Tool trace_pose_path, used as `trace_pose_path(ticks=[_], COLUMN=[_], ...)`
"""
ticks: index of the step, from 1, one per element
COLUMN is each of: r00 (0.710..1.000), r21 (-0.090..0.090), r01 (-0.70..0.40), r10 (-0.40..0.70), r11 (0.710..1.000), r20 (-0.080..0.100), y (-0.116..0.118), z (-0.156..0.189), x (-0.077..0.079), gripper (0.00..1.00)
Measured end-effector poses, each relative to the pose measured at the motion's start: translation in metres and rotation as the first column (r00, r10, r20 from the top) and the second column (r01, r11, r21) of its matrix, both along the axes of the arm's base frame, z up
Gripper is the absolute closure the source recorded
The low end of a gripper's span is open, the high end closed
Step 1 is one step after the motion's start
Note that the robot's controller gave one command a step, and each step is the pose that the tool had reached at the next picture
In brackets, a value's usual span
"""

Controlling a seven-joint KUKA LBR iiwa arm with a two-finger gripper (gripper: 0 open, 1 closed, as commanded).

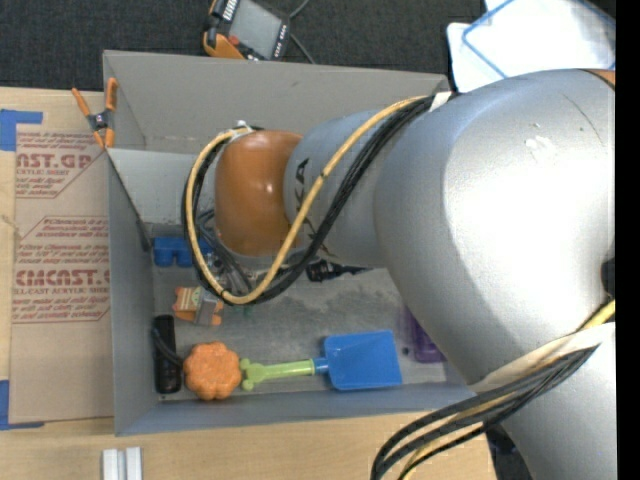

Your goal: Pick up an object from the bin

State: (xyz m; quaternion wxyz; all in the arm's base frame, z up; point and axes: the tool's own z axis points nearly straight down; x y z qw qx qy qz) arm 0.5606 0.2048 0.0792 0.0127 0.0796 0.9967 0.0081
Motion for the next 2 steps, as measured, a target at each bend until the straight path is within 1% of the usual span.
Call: trace_pose_path(ticks=[1,2], r00=[1.0,1.0], r21=[0.001,-0.002], r01=[0.0,0.0], r10=[0.0,0.0], r11=[1.0,1.0], r20=[0.001,-0.007], y=[0.0,0.0], z=[0.013,0.043], x=[0.0,-0.002], gripper=[1.0,1.0])
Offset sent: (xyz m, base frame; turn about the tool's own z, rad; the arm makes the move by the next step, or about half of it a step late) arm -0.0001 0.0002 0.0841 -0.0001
